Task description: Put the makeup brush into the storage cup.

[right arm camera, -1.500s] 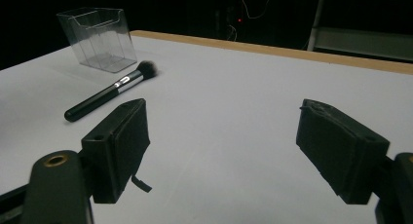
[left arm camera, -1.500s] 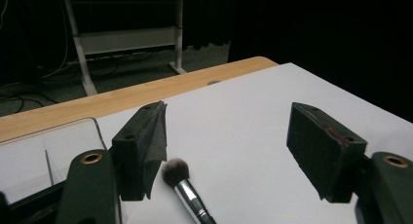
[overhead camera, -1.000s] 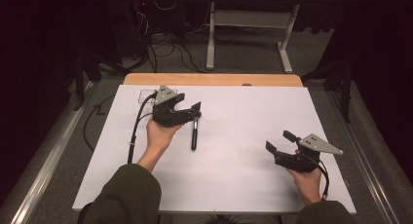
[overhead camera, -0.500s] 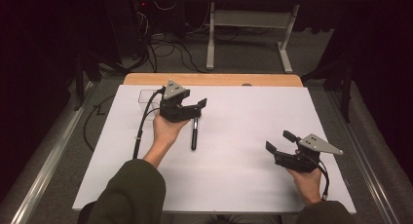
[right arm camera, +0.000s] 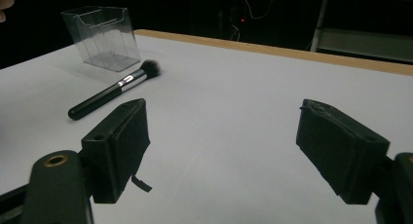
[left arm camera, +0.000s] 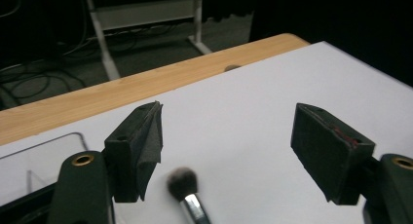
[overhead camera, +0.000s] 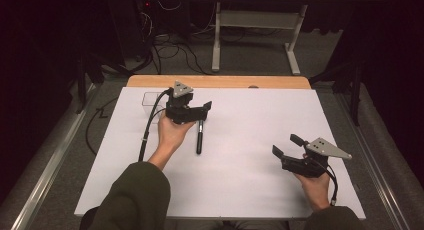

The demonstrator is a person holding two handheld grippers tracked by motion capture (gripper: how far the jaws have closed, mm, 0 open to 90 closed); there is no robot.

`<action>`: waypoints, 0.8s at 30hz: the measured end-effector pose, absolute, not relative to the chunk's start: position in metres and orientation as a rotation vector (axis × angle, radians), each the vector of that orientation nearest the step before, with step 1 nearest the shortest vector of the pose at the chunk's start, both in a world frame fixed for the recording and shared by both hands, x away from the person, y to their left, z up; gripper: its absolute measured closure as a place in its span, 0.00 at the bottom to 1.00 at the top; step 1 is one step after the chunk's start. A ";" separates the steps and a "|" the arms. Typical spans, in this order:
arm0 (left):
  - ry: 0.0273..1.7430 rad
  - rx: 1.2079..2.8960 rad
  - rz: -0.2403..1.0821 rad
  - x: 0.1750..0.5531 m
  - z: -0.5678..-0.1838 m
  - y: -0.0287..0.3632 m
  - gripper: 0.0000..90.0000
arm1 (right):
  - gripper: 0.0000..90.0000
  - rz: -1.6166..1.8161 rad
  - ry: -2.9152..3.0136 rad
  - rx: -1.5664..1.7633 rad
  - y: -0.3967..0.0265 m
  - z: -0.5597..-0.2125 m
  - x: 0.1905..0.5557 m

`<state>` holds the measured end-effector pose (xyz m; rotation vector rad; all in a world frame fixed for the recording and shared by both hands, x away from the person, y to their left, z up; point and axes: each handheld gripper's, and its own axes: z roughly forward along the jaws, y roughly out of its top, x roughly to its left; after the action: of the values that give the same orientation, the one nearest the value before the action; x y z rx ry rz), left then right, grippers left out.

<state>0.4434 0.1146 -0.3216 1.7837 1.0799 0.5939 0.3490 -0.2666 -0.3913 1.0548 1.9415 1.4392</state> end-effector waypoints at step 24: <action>1.215 1.978 0.495 0.459 -0.313 0.108 0.32 | 0.24 1.443 1.942 1.054 -0.267 -0.391 0.350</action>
<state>0.4589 0.1085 -0.3128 1.9776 1.2150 0.4946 0.3495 -0.2666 -0.3914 1.0539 1.9421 1.4432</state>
